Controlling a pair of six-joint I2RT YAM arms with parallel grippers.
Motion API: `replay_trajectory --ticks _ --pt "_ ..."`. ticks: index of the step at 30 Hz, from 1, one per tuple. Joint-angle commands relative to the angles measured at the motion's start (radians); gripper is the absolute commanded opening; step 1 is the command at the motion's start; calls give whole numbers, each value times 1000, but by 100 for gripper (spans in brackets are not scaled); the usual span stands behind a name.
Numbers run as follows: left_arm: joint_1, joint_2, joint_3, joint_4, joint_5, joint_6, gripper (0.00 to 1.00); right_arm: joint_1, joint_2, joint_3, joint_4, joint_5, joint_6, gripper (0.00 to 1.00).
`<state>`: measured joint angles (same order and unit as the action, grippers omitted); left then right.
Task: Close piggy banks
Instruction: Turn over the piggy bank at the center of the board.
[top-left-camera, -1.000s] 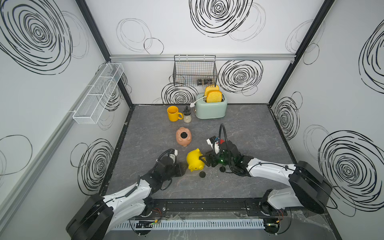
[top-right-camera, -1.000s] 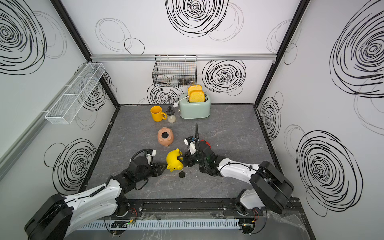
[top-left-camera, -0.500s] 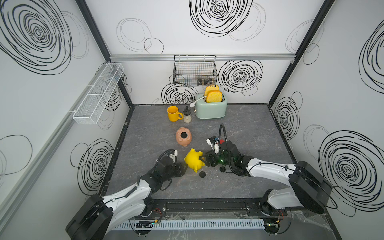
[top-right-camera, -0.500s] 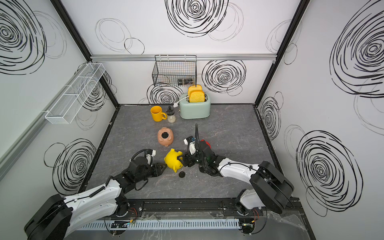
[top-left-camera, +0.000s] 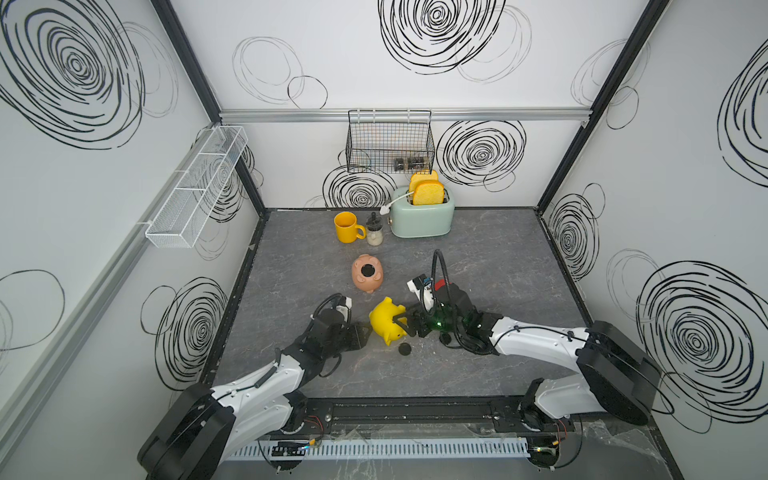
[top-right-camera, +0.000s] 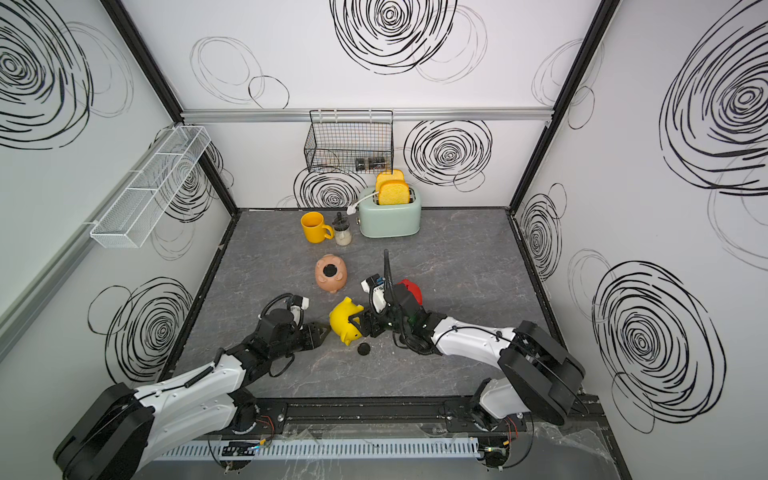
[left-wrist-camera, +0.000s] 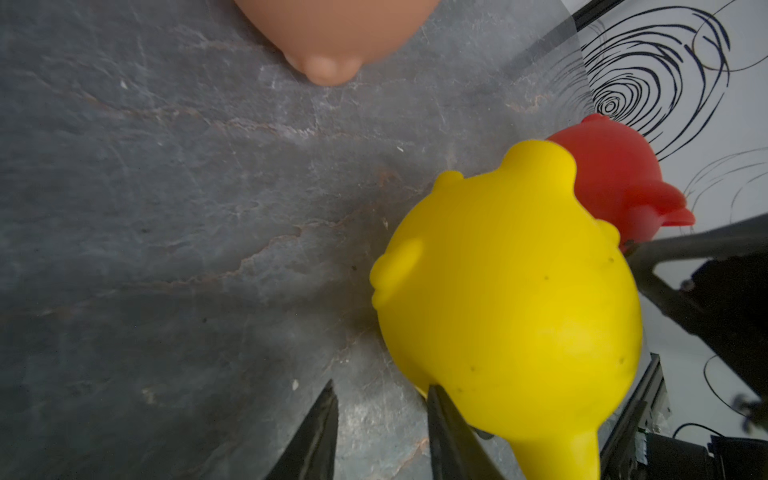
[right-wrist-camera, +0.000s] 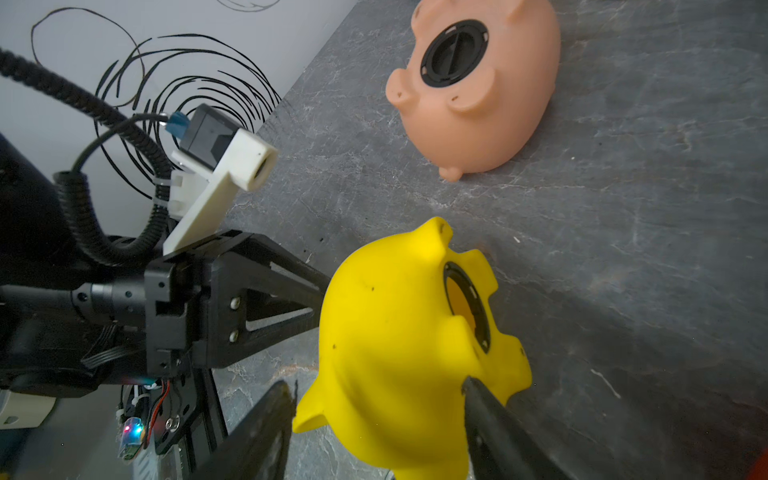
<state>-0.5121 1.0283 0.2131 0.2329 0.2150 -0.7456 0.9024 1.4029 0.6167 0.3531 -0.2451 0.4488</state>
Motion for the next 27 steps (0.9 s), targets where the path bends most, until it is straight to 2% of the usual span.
replay_trajectory --ticks 1,8,13,20,27 --pt "25 20 46 28 26 38 40 25 2 34 -1 17 10 67" --pt "41 95 92 52 45 61 40 38 -19 36 -9 44 11 67" --pt "42 107 90 75 49 56 41 36 -50 32 -25 146 26 69" --pt "40 112 81 92 54 51 41 36 -24 30 -14 326 159 70" --pt "37 109 70 104 55 42 41 38 47 38 61 413 271 71"
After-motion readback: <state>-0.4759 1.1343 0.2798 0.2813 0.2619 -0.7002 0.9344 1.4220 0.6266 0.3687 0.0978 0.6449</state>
